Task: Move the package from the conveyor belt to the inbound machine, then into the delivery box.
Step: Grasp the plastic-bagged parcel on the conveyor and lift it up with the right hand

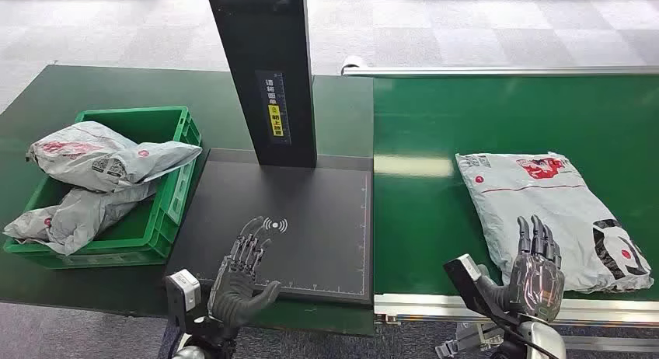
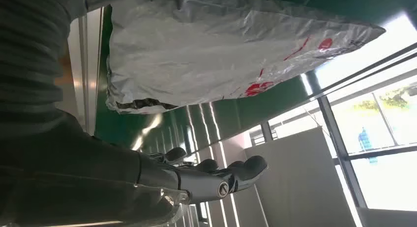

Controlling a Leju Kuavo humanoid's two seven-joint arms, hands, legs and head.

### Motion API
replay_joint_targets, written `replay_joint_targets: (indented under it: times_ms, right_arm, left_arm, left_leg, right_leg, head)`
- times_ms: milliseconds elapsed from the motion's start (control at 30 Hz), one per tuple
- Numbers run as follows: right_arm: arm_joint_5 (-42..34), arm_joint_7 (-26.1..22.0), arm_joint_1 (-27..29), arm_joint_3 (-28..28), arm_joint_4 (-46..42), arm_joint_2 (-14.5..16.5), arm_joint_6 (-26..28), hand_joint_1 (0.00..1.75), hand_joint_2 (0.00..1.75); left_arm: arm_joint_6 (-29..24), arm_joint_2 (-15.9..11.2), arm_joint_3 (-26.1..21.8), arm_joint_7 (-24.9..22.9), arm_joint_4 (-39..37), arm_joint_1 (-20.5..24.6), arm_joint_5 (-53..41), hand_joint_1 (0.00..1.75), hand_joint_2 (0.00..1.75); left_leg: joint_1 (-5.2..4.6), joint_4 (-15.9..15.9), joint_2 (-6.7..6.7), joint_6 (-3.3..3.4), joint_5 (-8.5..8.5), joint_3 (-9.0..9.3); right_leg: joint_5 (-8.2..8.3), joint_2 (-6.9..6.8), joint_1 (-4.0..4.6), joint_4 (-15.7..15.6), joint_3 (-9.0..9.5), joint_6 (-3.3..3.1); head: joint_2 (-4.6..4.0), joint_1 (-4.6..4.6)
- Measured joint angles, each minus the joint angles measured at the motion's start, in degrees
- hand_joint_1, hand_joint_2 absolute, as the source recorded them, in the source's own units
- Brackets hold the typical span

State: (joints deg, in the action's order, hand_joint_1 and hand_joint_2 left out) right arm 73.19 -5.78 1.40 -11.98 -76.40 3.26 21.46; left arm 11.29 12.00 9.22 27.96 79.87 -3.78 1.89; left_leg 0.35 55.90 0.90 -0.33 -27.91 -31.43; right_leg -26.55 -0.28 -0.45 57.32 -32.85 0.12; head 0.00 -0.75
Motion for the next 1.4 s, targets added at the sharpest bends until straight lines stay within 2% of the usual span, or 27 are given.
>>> replay_joint_targets:
  times_ms: [67, 200, 333, 533, 833, 1400]
  right_arm:
    - [-2.8, -2.1, -1.5, -1.3, 2.7, -0.6, -1.0, 0.0, 1.75]
    - [-11.9, -9.8, -7.8, -6.0, 16.0, -3.7, -2.3, 0.0, 1.75]
    - [-12.9, -11.4, -11.4, -7.8, 24.7, -5.1, -2.0, 0.0, 1.75]
    - [-13.6, -12.8, -14.5, -8.3, 31.9, -5.9, -1.4, 0.0, 1.75]
    - [-13.9, -13.2, -17.3, -8.1, 36.8, -5.9, -0.9, 0.0, 1.75]
    - [-14.2, -14.1, -18.3, -7.4, 38.8, -5.6, -0.4, 0.03, 1.75]
  left_arm:
    - [0.1, 0.0, 0.0, 0.1, 0.0, 0.0, 0.0, 0.0, 1.75]
    - [0.2, -0.1, 0.1, 0.5, -0.1, 0.4, 0.3, 0.0, 1.75]
    - [0.1, -0.1, 0.2, 0.9, -0.3, 0.6, 0.2, 0.0, 1.75]
    - [-0.2, -0.1, 0.1, 1.0, -0.3, 0.7, 0.0, 0.0, 1.75]
    - [-0.3, -0.1, 0.1, 1.0, -0.3, 0.9, 0.0, 0.0, 1.75]
    - [-0.3, -0.1, 0.1, 1.0, -0.3, 0.9, -0.2, 0.0, 1.75]
  left_leg:
    - [0.0, 0.0, 0.04, 0.0, 0.0, 0.01]
    - [-0.02, 0.0, 0.03, 0.01, 0.01, 0.03]
    - [0.0, 0.0, -0.02, 0.02, 0.01, 0.01]
    - [0.01, 0.0, -0.03, 0.01, 0.01, -0.04]
    - [0.0, 0.0, -0.06, 0.02, 0.02, -0.04]
    - [0.0, 0.0, -0.06, 0.02, 0.02, -0.05]
  right_leg:
    - [0.01, 0.01, 0.0, 0.0, 0.0, 0.0]
    - [0.04, -0.01, -0.02, 0.0, 0.01, 0.0]
    - [0.03, -0.03, 0.0, 0.0, -0.01, 0.0]
    - [0.02, -0.03, 0.02, 0.0, -0.03, 0.0]
    - [0.02, -0.04, 0.0, 0.0, -0.03, 0.0]
    - [0.02, -0.03, 0.01, 0.0, -0.03, 0.0]
  head:
    - [0.0, 0.0]
    - [0.0, 0.01]
    - [0.0, -0.02]
    - [0.0, -0.01]
    - [0.0, -0.01]
    - [0.0, -0.01]
